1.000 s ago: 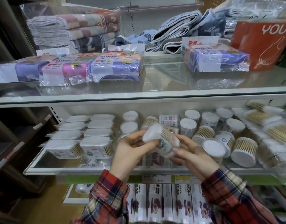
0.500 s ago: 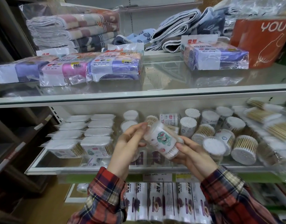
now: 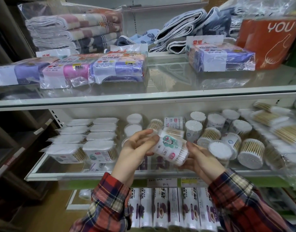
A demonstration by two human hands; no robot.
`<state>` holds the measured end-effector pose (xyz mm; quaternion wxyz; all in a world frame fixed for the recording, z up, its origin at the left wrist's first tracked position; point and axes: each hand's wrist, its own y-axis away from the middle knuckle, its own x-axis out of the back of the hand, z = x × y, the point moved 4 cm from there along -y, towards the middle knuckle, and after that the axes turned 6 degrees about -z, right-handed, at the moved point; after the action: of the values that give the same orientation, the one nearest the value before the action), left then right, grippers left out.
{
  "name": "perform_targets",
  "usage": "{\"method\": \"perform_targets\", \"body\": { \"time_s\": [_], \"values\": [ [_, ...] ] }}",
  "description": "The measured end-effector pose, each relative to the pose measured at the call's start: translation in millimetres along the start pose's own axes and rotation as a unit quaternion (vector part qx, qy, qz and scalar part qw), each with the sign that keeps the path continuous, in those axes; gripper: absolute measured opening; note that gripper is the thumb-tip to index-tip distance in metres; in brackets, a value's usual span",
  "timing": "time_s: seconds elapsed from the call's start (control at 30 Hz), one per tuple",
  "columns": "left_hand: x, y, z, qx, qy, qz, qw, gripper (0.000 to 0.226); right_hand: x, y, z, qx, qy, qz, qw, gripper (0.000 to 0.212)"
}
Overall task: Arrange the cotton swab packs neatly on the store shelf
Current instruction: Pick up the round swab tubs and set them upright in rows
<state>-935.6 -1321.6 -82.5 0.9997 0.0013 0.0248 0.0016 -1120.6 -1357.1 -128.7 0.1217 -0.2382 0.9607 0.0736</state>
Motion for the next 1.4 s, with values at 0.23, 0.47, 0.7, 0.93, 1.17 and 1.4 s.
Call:
{"method": "perform_targets", "body": {
  "time_s": [0.23, 0.47, 0.7, 0.93, 1.17, 1.4],
  "values": [
    [-3.8, 7.4, -9.7, 0.029, 0.069, 0.018, 0.997, 0.057, 3.8, 0.8, -2.3, 0.010, 0.034, 0.009, 0.999, 0.067],
    [-18.2, 19.8, -39.5, 0.074, 0.153, 0.031, 0.985, 0.053, 12.1, 2.8, 1.4, 0.033, 0.067, 0.021, 0.997, 0.093],
    [-23.7, 20.0, -43.2, 0.081, 0.167, -0.004, 0.983, 0.047, 14.0, -0.5, -9.3, 0.054, 0.067, 0.044, 0.995, 0.087],
    [-18.1, 20.0, -40.7, 0.048, 0.067, -0.013, 0.997, 0.051, 9.6, -6.7, -26.8, 0.061, 0.093, 0.025, 0.993, 0.061],
    [-20.3, 20.0, -27.6, -0.005, -0.018, 0.011, 1.000, 0.051, -4.8, -15.0, -36.2, 0.074, 0.128, 0.006, 0.989, 0.065],
    [-4.8, 8.7, 0.5, -0.020, -0.012, 0.035, 0.999, 0.061, -24.4, -31.4, -46.2, 0.070, 0.118, -0.002, 0.991, 0.080]
  ]
}}
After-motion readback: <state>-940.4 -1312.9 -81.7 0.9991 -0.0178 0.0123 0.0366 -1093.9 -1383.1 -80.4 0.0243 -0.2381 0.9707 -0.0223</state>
